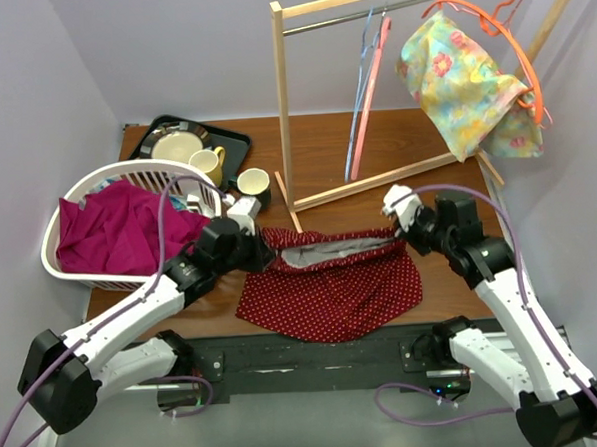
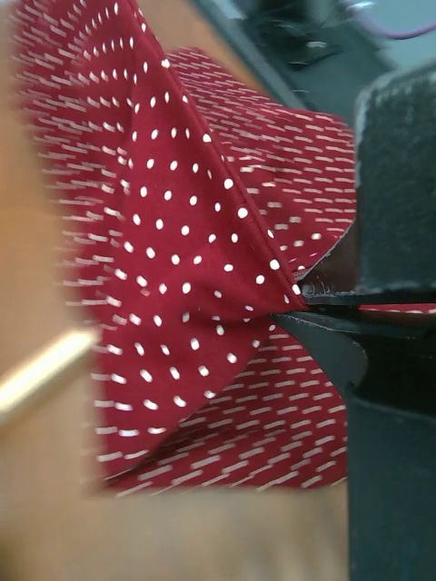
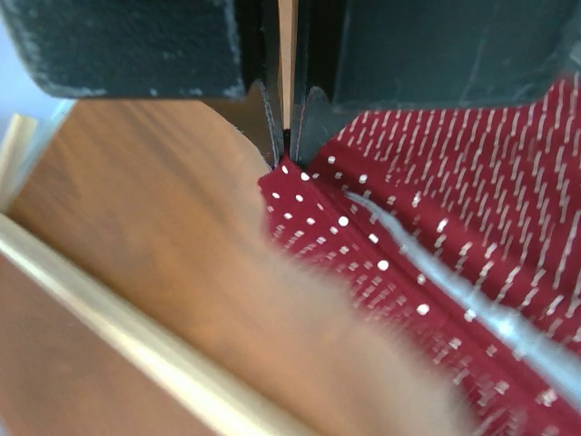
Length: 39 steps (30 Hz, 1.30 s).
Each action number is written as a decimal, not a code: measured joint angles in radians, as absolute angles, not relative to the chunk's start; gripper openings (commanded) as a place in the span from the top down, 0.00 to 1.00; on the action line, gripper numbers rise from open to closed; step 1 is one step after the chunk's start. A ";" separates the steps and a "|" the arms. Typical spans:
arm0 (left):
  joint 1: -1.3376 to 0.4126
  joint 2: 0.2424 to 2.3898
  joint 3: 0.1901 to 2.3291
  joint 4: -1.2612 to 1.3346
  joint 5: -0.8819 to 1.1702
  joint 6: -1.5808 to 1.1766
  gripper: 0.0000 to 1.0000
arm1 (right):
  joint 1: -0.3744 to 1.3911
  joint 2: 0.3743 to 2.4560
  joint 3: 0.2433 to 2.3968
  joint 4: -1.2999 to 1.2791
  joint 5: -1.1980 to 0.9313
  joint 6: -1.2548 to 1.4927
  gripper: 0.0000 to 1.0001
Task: Place the skirt on the hanger
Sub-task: Fold the skirt, then grab a hanger with the right arm
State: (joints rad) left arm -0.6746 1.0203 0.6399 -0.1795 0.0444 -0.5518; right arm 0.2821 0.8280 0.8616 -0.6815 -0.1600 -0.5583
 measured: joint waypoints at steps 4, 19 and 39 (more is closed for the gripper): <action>-0.675 1.020 0.548 -0.243 0.151 -0.613 0.56 | 0.282 0.784 0.783 -0.818 -0.237 -0.691 0.70; -0.674 0.815 0.786 -0.492 0.202 -0.473 0.20 | 0.279 0.794 1.177 -1.184 -0.199 -0.767 0.23; -0.674 0.796 0.645 -0.276 0.029 -0.247 0.20 | 0.250 1.473 2.128 -0.943 -0.413 0.080 0.08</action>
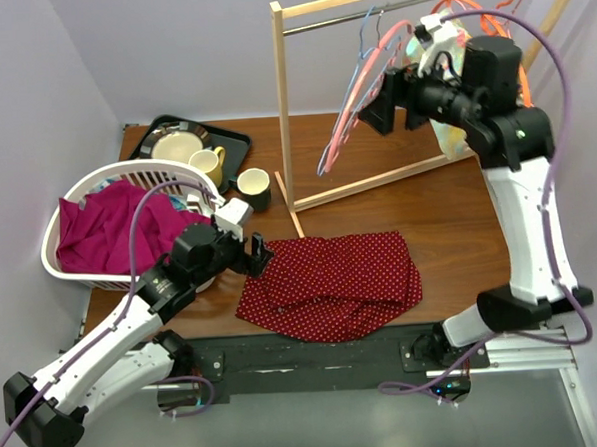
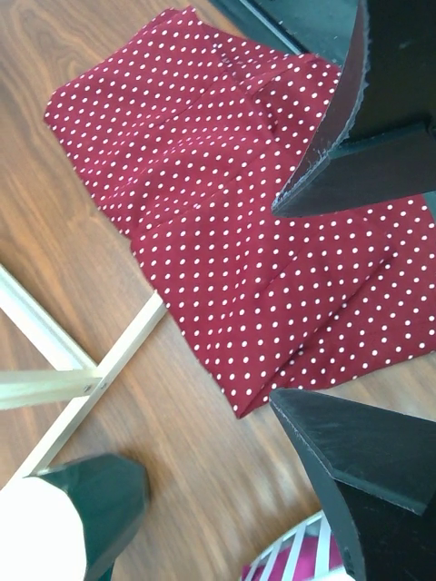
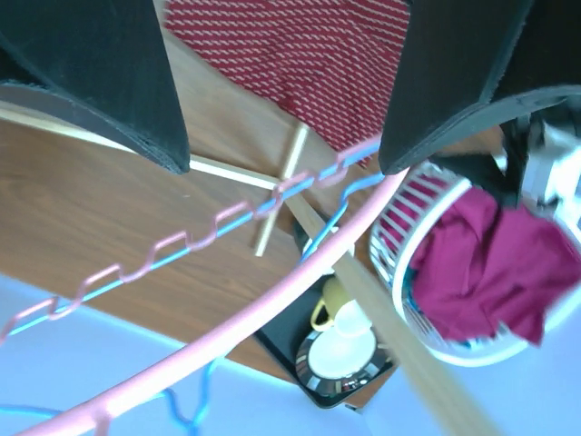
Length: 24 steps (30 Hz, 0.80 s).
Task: Place the skirt on the hanger
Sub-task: Grab a hanger with the right arm
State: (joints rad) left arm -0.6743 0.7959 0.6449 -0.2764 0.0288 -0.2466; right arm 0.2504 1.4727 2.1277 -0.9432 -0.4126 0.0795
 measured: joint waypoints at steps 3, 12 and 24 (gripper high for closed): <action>-0.674 0.794 0.645 -0.267 0.009 -0.244 0.20 | 0.273 1.546 2.134 -0.891 -0.380 0.197 0.07; -0.674 0.808 0.645 -0.262 -0.017 -0.242 0.20 | 0.415 1.560 2.152 -0.832 -0.170 0.285 0.08; -0.669 0.817 0.645 -0.255 -0.020 -0.242 0.20 | 0.422 1.573 2.167 -0.786 -0.040 0.360 0.17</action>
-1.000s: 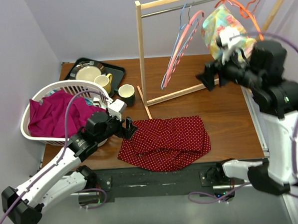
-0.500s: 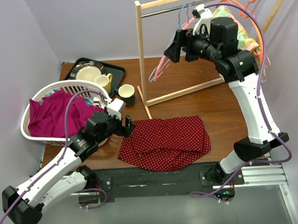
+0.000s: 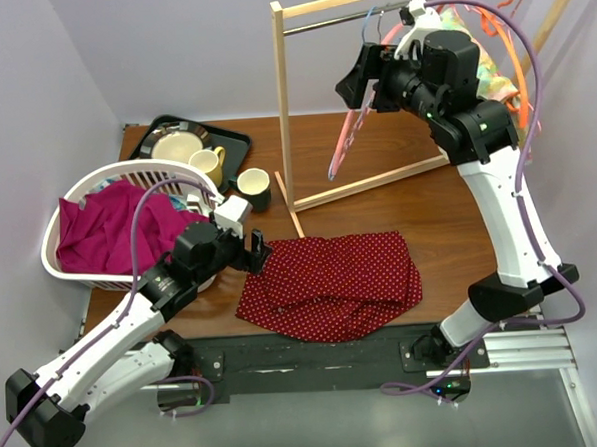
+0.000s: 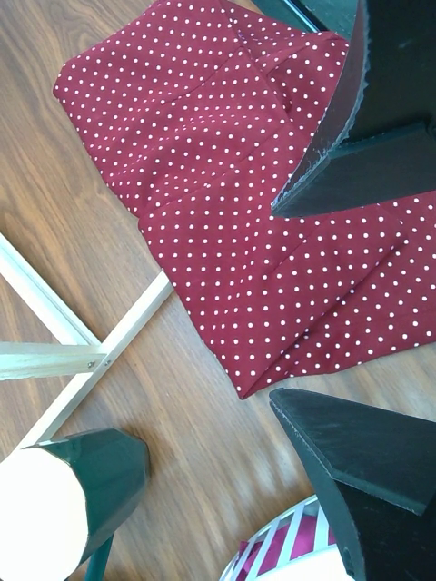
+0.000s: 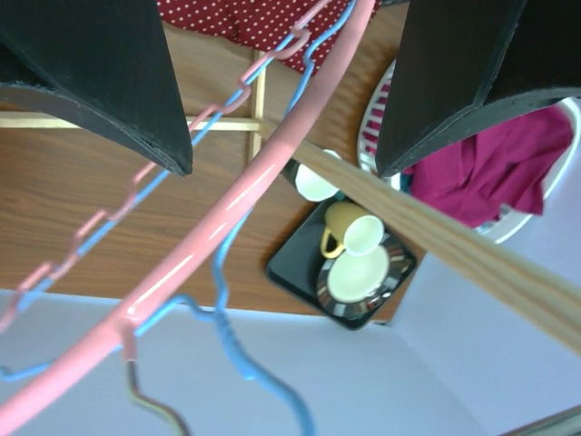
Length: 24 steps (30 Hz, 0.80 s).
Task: Place the skirt on the hanger
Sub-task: Grab a hanger with the right arm
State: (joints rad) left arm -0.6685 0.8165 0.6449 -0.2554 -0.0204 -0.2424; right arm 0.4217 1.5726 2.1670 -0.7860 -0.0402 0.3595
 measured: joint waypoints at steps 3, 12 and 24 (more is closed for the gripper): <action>-0.669 0.817 0.645 -0.255 -0.023 -0.242 0.19 | 0.426 1.573 2.164 -0.788 0.013 0.358 0.19; -0.669 0.820 0.645 -0.255 -0.024 -0.242 0.19 | 0.425 1.434 2.028 -0.773 0.134 0.314 0.30; -0.668 0.820 0.645 -0.255 -0.024 -0.242 0.19 | 0.363 1.359 1.939 -0.741 0.192 0.255 0.35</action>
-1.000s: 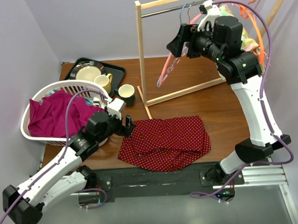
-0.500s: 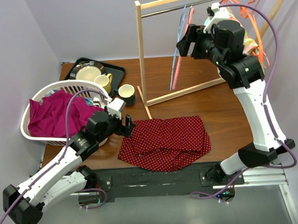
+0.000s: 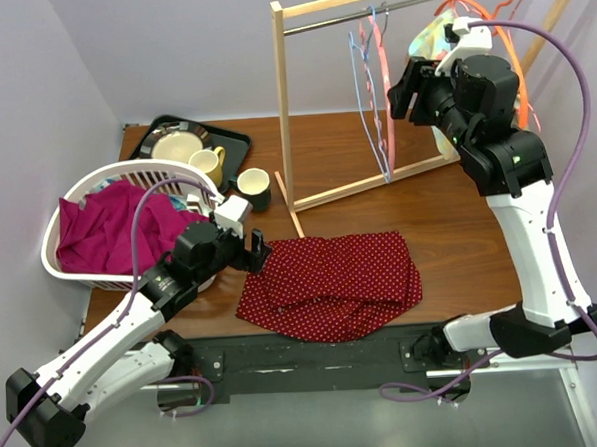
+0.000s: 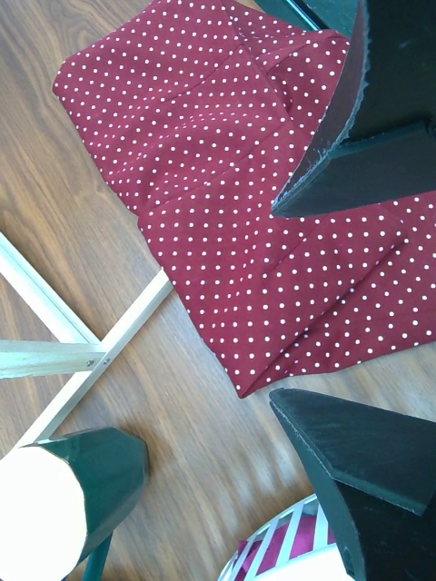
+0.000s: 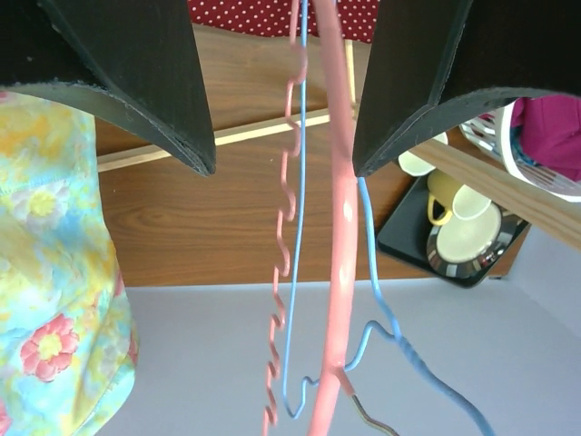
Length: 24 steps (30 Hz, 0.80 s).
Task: Place the skirt on the hanger
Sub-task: Grab a hanger with the right arm
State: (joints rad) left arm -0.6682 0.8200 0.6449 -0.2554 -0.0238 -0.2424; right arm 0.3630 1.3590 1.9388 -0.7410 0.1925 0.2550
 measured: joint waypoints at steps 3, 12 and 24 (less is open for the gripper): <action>-0.668 0.820 0.645 -0.255 -0.023 -0.242 0.19 | 0.362 1.366 1.939 -0.740 0.183 0.245 0.34; -0.668 0.819 0.645 -0.255 -0.023 -0.242 0.19 | 0.360 1.386 1.953 -0.736 0.154 0.227 0.43; -0.668 0.819 0.645 -0.255 -0.023 -0.242 0.19 | 0.340 1.469 1.957 -0.724 0.143 0.164 0.89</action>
